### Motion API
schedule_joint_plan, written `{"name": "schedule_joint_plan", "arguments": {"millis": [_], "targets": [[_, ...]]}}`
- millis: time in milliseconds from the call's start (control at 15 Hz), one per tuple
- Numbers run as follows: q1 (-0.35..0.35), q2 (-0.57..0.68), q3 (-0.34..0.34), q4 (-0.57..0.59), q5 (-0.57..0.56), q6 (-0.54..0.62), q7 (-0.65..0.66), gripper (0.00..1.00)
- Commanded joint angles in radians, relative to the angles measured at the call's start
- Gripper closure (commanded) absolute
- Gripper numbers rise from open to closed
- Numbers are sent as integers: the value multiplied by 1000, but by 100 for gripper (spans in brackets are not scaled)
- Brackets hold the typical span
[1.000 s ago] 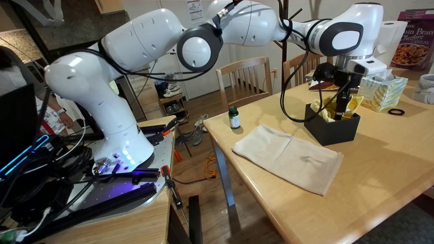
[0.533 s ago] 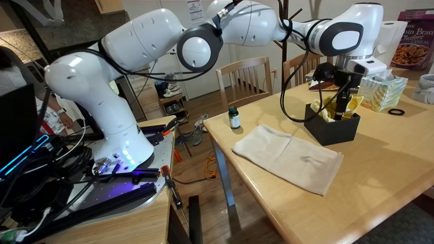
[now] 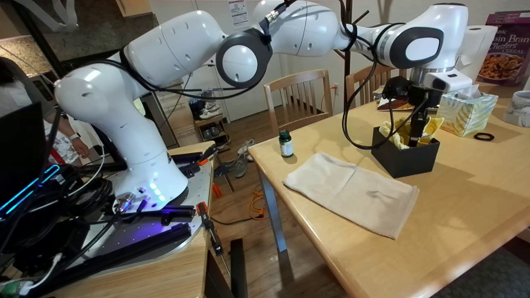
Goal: Pick up the yellow towel and place it in the black box.
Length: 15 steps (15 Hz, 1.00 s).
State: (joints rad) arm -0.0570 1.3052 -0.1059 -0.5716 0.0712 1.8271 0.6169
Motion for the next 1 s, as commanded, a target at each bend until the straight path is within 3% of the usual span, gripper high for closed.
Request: {"name": "schedule_joint_plan", "arguments": {"millis": [0, 667, 733, 800, 933], "targets": [[0, 0, 0, 0, 0, 0, 0, 33], [0, 0, 0, 0, 0, 0, 0, 33], [0, -1, 1, -1, 2, -1, 3, 58], [0, -2, 1, -1, 1, -2, -1, 9], [-1, -7, 2, -3, 3, 1, 1, 11]]}}
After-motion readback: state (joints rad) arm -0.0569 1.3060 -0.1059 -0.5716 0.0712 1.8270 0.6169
